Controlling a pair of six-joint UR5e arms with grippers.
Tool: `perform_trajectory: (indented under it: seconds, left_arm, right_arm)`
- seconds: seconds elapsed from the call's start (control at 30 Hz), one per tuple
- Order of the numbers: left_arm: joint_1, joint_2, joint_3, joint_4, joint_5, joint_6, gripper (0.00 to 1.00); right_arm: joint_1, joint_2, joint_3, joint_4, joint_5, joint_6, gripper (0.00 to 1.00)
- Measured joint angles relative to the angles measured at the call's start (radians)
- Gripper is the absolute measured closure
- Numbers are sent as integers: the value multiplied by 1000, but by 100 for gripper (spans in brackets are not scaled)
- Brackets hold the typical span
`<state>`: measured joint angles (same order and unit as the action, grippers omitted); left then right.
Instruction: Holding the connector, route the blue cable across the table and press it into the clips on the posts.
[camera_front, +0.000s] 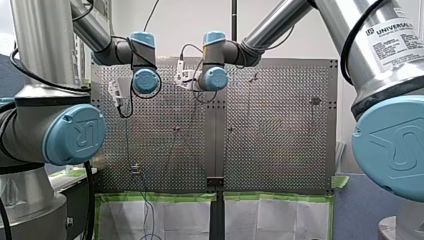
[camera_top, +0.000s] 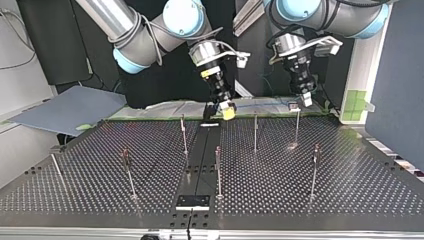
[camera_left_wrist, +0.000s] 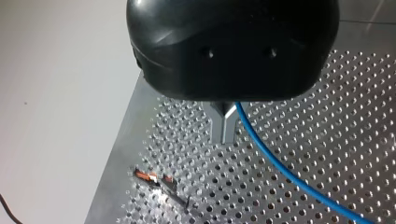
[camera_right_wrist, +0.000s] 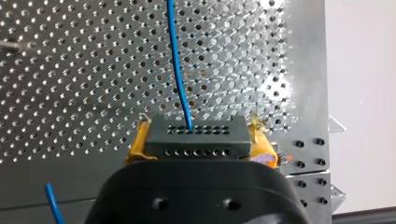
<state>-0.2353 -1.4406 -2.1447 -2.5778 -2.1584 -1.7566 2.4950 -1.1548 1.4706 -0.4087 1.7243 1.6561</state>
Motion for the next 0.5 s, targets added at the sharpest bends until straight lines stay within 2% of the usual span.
perform_trajectory:
  seconds: [0.3,0.5]
  left_arm:
    - [78,-31,46,0,71,-21,100]
    - [116,-32,76,-5,80,-20,100]
  right_arm:
    - [3,53,-75,54,-2,3,100]
    - [1,80,-123,85,-15,7,100]
